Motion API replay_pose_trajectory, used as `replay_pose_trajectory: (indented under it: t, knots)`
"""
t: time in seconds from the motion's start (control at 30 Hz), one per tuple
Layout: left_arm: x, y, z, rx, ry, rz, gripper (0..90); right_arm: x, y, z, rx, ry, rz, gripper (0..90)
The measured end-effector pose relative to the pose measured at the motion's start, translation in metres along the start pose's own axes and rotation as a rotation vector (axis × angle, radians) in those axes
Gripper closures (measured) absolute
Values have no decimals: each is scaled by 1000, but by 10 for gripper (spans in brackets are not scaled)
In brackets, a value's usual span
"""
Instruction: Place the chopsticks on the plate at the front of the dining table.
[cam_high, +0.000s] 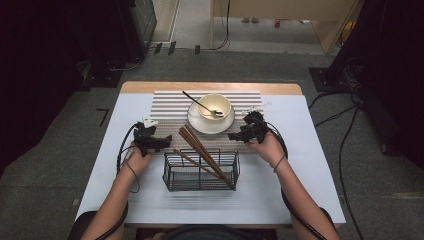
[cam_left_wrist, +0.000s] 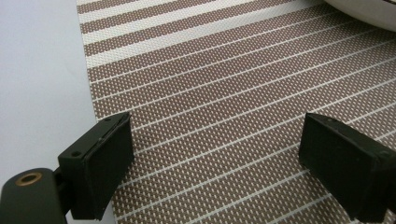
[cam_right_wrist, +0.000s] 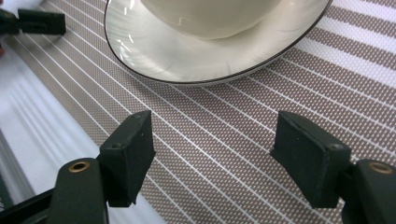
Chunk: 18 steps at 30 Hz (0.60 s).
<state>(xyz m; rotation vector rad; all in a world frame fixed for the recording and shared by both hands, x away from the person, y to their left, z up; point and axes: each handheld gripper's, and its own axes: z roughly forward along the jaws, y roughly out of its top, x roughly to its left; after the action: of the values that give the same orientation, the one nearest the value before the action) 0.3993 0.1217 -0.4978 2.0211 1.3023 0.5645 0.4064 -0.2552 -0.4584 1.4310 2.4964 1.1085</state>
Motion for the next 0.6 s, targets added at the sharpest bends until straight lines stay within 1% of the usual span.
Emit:
replay_pose_trajectory:
  t: [0.03, 0.07, 0.1, 0.13, 0.17, 0.23, 0.37, 0.47, 0.5, 0.6]
  knots:
    - [0, 0, 0, 0, 0, 0, 102, 0, 1, -1, 13, 3, 20, 305]
    - [0, 0, 0, 0, 0, 0, 102, 0, 1, -1, 13, 3, 20, 305]
    - [0, 0, 0, 0, 0, 1, 102, 1, 1, -1, 35, 11, 8, 312]
    - [0, 0, 0, 0, 0, 1, 102, 1, 1, -1, 35, 11, 8, 312]
    - [0, 0, 0, 0, 0, 1, 102, 2, 1, -1, 39, -4, -29, 305]
    - [0, 0, 0, 0, 0, 1, 102, 3, 1, -1, 40, -5, -36, 304]
    - [0, 0, 0, 0, 0, 0, 102, 9, 2, -3, 39, 4, -57, 305]
    - [0, 0, 0, 0, 0, 0, 102, 10, 2, -4, 35, 11, -66, 307]
    - [0, 0, 0, 0, 0, 1, 102, 12, 3, -5, 44, 19, -58, 316]
    - [0, 0, 0, 0, 0, 1, 102, 13, 3, -6, 46, 22, -52, 317]
